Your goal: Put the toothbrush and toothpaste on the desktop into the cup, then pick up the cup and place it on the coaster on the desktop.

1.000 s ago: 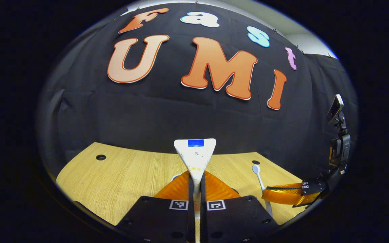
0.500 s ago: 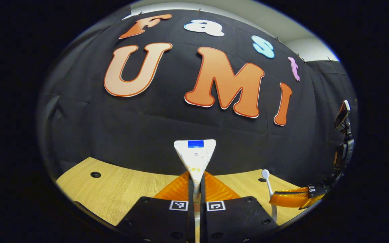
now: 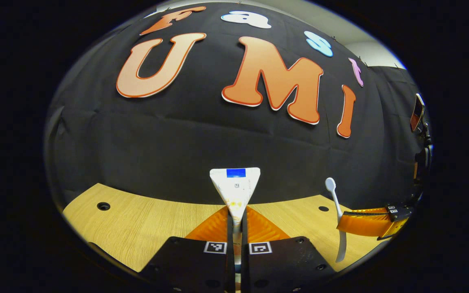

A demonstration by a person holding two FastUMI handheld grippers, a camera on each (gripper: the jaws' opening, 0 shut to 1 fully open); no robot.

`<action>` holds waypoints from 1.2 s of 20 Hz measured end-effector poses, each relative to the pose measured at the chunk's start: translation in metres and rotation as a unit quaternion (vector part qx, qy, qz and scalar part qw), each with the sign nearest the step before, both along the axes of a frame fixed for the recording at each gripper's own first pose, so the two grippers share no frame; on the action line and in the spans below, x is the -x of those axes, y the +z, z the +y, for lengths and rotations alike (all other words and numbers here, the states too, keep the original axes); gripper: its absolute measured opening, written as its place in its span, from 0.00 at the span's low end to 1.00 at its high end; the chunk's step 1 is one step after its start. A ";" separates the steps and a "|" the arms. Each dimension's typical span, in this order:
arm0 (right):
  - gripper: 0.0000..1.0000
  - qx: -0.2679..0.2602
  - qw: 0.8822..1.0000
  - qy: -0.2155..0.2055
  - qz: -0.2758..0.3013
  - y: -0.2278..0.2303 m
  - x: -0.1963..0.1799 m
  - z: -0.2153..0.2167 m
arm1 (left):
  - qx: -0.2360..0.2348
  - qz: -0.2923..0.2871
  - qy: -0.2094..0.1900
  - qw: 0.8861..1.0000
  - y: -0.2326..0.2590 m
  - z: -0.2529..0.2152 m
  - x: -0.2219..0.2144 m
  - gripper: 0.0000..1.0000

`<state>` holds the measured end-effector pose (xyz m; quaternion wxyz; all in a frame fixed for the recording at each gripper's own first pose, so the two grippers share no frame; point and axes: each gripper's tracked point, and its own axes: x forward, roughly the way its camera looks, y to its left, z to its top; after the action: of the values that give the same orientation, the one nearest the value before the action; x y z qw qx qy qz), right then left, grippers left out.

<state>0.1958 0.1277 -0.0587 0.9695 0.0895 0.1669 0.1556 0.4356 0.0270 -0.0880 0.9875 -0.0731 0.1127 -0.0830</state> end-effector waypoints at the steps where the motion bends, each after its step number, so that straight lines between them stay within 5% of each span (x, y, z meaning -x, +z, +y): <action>1: 0.02 0.002 1.000 0.001 -0.001 -0.002 -0.001 0.002 | 0.000 0.003 0.000 1.000 -0.005 0.001 -0.002 0.05; 16: 0.02 -0.010 1.000 0.014 -0.013 -0.003 -0.022 0.017 | -0.027 0.070 -0.016 0.997 -0.061 -0.009 0.002 0.08; 23: 0.02 -0.022 0.999 0.009 -0.022 0.008 -0.029 0.020 | -0.030 0.093 -0.030 0.995 -0.071 -0.015 0.014 0.24; 24: 0.02 -0.020 0.999 0.009 -0.025 0.010 -0.028 0.020 | -0.026 0.091 -0.036 0.995 -0.070 -0.019 0.016 0.33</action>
<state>0.2234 0.1476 -0.0492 0.9699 0.1039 0.1400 0.1702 0.4199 0.0084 -0.1581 0.9710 -0.0505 0.2069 -0.1087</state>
